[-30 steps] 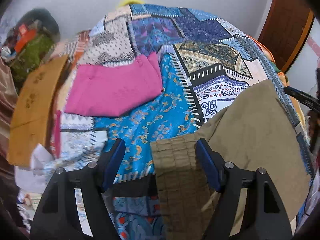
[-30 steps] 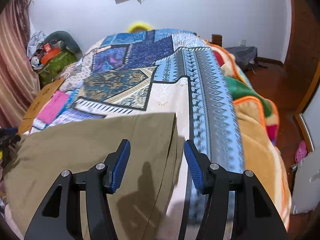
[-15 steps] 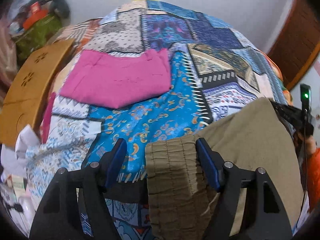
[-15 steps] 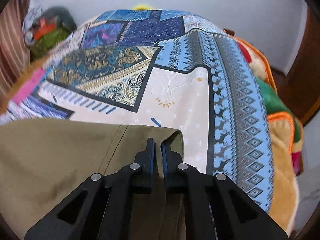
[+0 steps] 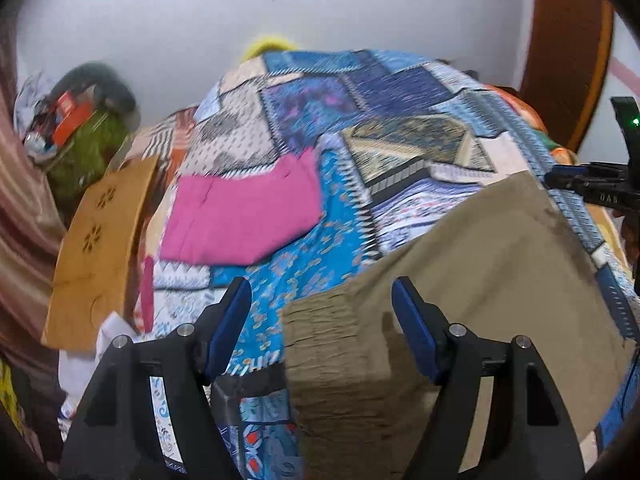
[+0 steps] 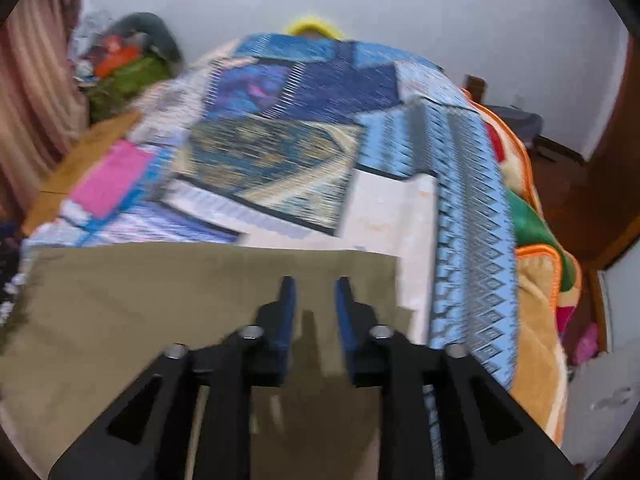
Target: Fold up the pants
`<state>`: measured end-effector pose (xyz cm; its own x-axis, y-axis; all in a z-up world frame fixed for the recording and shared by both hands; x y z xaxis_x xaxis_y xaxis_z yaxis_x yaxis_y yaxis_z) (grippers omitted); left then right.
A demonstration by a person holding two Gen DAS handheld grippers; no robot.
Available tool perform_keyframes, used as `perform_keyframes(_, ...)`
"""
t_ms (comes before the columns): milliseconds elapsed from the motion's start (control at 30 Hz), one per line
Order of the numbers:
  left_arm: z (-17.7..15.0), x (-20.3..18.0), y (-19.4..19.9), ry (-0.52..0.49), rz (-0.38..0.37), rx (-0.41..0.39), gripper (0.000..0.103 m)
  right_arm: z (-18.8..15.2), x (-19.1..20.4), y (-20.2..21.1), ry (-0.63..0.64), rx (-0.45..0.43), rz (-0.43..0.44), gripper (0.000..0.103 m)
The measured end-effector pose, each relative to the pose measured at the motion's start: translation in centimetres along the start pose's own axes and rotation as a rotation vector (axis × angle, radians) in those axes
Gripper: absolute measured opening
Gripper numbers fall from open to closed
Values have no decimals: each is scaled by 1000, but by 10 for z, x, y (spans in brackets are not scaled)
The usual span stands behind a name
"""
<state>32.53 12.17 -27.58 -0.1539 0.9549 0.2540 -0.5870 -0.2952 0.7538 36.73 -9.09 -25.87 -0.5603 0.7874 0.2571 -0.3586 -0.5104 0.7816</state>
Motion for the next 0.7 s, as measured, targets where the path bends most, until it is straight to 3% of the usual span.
perform_keyframes(33,3,-6,4,-3,-20,-9,74,1,16,5,7,-11,43,43)
perform_keyframes(267,1,-50,-2,-24,-119,32,79,-6,85,-18,36,36,185,60)
perform_keyframes(433,-41,-74,-20,-96,-132,163,79,-55,103,-53,68,203,191,63)
perform_keyframes(533,-55,-76,-7,-131,-98,94,80,-66,103,-39,104,156,164,67)
perform_keyframes(700,-69,-71,10,-133,-89,84,84,-92,100,-14,70,164,174,67)
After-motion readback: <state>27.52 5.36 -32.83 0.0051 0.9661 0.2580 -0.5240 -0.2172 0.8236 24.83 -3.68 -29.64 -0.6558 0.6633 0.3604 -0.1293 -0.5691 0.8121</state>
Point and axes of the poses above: each gripper's, at about its wrist camera, not at the fingertips, and y roughly against the way its jaws point, x to its left, z to its top, the point moved 10 cm from there along -y, roughly the way its jaws point, and after that the axes turned 11 degrees about z, right-handed, at the moved point
